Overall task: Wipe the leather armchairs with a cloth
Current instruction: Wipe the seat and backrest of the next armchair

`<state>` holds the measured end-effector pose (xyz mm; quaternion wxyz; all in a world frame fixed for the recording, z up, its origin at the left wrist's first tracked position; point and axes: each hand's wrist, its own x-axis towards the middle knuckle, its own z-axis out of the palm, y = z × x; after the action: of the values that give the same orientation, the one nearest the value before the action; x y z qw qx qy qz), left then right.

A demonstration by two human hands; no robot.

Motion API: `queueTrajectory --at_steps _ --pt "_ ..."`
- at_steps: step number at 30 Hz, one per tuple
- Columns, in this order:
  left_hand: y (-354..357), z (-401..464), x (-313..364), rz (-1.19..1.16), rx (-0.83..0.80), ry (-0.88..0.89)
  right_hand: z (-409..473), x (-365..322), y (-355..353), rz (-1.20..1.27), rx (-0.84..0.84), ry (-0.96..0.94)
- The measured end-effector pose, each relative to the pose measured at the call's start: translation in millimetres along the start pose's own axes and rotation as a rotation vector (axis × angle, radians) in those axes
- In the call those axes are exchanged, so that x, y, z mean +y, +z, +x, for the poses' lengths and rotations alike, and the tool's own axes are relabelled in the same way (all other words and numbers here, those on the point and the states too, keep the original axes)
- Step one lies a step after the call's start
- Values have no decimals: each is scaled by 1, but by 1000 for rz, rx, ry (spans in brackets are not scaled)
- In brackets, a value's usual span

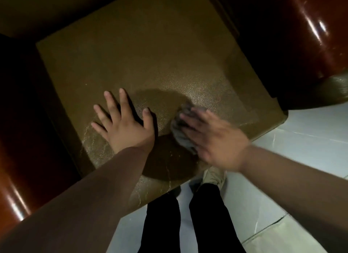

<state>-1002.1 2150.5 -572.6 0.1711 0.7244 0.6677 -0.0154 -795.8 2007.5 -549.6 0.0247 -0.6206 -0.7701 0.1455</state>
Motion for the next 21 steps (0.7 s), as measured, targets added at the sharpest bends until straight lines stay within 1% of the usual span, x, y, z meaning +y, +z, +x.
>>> queueTrajectory --at_steps 1,2,3,5,7,8,9,10,12,13,14,15,16,17,18,20,21 --pt "2 0 0 -2 11 4 -8 20 2 -35 -2 28" --pt "3 -1 -1 -5 26 8 -16 39 2 -46 7 126" --pt "5 -3 -3 -3 41 13 -24 57 1 -24 33 271" --pt "10 -4 -5 1 70 19 -34 79 -5 51 138 591" --pt "13 -4 -4 -4 74 17 -25 66 -2 91 259 868" --pt "15 -4 -3 -8 73 15 -18 50 3 81 293 932" --pt "15 -5 -2 -11 74 15 -12 31 8 83 304 907" --pt "15 -5 -1 -14 83 14 -8 13 12 105 289 780" --pt "14 -2 -1 -21 101 20 -15 -9 19 124 185 375" --pt "15 -1 0 -22 106 31 -25 1 18 82 129 194" --pt "16 1 1 -20 108 36 -33 21 15 27 97 81" --pt "18 0 1 -15 108 34 -42 41 13 -14 72 56" --pt "20 -1 0 -5 112 25 -49 61 13 -34 66 111" --pt "21 -3 0 1 113 17 -54 76 11 -24 85 234" --pt "23 -3 0 0 114 25 -56 82 9 -4 137 410" --pt "26 -2 -1 -11 103 40 -44 62 10 50 286 769" --pt "25 -1 -1 -17 94 39 -31 37 15 74 341 894"
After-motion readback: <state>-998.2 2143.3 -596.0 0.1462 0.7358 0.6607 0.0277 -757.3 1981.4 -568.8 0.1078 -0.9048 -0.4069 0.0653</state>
